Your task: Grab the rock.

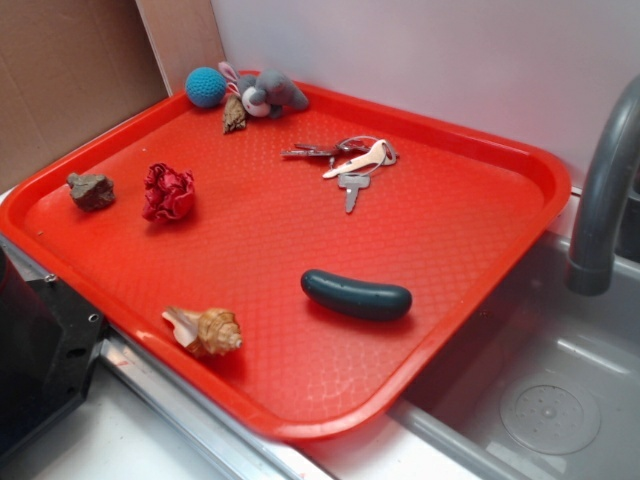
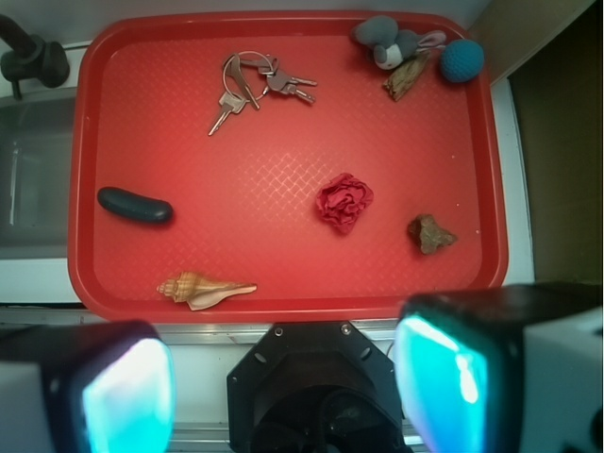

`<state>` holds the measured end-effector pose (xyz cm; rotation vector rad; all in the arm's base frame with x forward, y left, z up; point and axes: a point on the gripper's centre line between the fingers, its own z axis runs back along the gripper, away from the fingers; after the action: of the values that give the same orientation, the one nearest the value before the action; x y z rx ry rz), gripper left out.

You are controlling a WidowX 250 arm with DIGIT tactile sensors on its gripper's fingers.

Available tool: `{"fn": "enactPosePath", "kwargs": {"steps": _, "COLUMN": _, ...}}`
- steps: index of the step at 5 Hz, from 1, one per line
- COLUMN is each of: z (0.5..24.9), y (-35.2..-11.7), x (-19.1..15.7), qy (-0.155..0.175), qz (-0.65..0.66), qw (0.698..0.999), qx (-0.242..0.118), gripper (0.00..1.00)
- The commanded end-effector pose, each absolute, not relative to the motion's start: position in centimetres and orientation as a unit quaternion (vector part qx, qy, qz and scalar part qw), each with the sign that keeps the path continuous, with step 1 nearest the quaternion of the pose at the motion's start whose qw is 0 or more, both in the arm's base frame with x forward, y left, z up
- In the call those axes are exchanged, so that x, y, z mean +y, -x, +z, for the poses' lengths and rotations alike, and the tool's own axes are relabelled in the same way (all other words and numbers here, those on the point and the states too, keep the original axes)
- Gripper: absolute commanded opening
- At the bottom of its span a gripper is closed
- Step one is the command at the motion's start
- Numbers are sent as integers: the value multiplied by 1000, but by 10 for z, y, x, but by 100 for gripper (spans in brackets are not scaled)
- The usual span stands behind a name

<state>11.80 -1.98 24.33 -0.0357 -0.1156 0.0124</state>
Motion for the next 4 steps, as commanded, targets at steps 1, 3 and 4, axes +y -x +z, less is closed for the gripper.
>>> {"fn": "enactPosePath", "kwargs": {"steps": 1, "z": 243, "y": -118, "x": -20, "qy": 18, "qz": 6, "qw": 998, "qx": -58, "gripper": 100}}
{"fn": "enactPosePath", "kwargs": {"steps": 3, "z": 167, "y": -146, "x": 83, "qy": 19, "qz": 201, "qw": 978, "qx": -55, "gripper": 100}}
{"fn": "enactPosePath", "kwargs": {"steps": 4, "z": 134, "y": -152, "x": 120, "qy": 13, "qz": 251, "qw": 967, "qx": -43, "gripper": 100}}
